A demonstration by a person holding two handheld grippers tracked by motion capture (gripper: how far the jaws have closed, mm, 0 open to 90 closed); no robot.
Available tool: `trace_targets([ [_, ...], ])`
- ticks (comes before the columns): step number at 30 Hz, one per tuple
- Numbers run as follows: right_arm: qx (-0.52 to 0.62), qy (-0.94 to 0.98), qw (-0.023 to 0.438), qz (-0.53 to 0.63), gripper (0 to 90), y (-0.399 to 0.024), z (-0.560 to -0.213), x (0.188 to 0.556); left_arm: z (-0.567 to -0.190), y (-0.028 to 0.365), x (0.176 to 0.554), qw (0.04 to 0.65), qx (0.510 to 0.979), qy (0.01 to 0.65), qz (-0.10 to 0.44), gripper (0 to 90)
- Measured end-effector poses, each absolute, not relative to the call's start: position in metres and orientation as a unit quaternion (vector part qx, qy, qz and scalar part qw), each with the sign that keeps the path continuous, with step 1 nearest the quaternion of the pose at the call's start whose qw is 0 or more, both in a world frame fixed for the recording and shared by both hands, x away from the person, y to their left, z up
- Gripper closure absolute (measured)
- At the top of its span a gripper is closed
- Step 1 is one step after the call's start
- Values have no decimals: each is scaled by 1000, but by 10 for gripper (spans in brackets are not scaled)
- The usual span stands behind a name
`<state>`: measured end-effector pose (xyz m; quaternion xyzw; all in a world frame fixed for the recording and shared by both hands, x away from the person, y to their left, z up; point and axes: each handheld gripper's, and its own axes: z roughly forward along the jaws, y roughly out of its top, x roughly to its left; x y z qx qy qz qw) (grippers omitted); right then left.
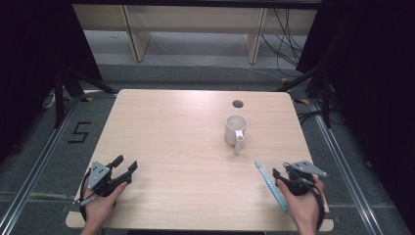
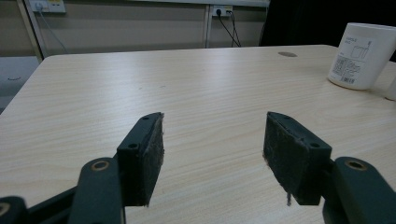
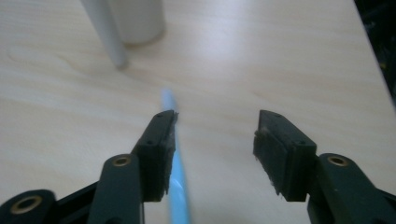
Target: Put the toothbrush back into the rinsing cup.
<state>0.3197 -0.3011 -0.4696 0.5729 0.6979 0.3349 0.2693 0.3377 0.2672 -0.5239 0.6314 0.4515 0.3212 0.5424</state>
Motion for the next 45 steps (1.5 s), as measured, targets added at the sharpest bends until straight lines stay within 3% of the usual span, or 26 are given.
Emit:
trace_targets([
  [5, 602, 689, 245, 320, 551, -336, -472, 297, -524, 265, 339, 537, 635, 452, 322, 377],
  [13, 605, 706, 232, 287, 570, -350, -466, 288, -524, 266, 338, 541, 637, 446, 320, 376],
  [18, 597, 718, 229, 275, 570, -351, -459, 285, -525, 265, 339, 550, 636, 438, 319, 375],
  [30, 606, 748, 163, 216, 573, -348, -447, 290, -524, 265, 338, 540, 639, 445, 319, 377],
  [33, 576, 772, 171, 207, 573, -352, -446, 295, -524, 265, 338, 540, 639, 445, 319, 377],
  [43, 566, 796, 121, 176, 593, -351, -441, 306, -524, 265, 338, 539, 640, 445, 318, 375],
  [45, 582, 793, 90, 156, 596, -347, -440, 308, -524, 265, 338, 539, 641, 444, 318, 375],
])
